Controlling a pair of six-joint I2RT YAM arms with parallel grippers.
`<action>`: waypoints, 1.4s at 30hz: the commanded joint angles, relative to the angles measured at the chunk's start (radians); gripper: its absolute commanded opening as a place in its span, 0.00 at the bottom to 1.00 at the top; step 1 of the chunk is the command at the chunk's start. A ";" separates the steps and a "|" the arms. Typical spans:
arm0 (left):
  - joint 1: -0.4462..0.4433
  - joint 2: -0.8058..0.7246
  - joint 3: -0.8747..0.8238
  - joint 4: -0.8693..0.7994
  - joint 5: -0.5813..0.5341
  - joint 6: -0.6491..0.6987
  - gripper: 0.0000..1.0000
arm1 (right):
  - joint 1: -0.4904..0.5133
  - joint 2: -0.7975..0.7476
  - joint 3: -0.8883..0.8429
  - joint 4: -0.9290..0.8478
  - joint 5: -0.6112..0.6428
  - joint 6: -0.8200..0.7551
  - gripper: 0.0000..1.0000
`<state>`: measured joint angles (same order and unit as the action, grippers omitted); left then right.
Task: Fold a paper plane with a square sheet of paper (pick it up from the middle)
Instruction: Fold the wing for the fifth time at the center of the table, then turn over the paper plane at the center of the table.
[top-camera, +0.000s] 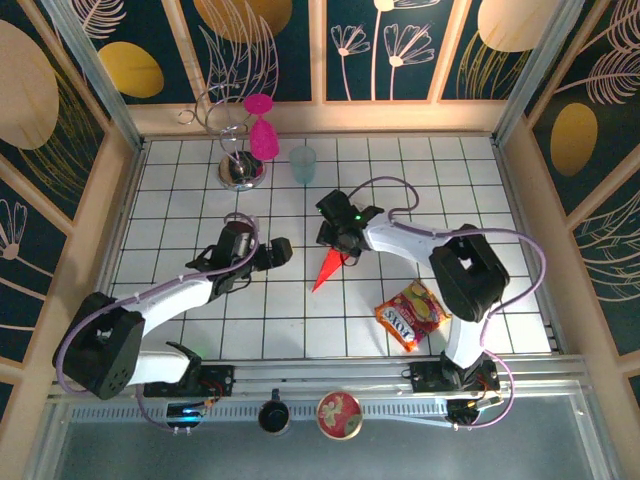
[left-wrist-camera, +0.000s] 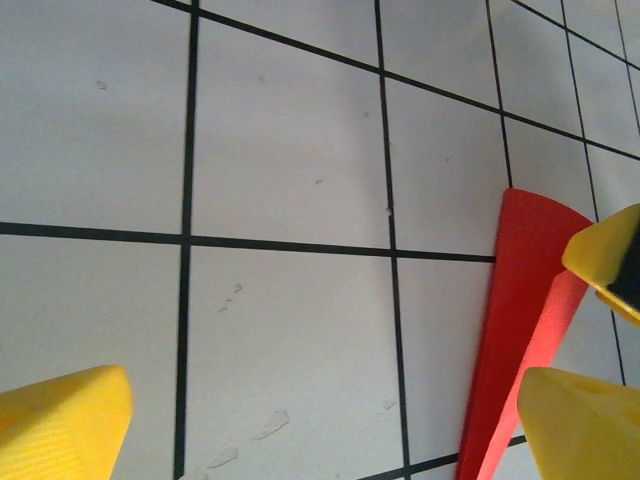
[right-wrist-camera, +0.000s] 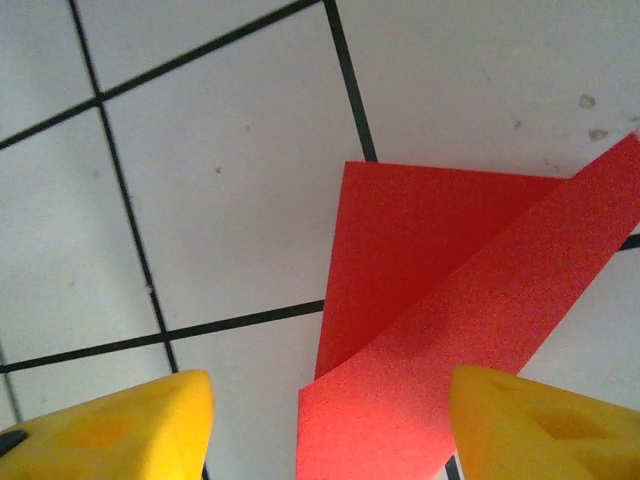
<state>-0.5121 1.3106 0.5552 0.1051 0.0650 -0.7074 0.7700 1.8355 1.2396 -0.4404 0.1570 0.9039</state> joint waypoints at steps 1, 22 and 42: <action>0.006 -0.029 -0.032 0.037 -0.043 0.025 0.99 | 0.034 0.049 0.056 -0.122 0.114 0.092 0.66; 0.006 0.031 -0.020 0.055 -0.017 0.034 0.99 | 0.090 0.039 0.088 -0.273 0.189 0.202 0.59; 0.006 0.081 0.021 0.039 -0.009 0.048 0.99 | 0.089 0.025 0.043 -0.264 0.179 0.245 0.37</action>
<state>-0.5121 1.3796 0.5510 0.1314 0.0444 -0.6807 0.8528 1.8706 1.2945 -0.6857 0.3134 1.1294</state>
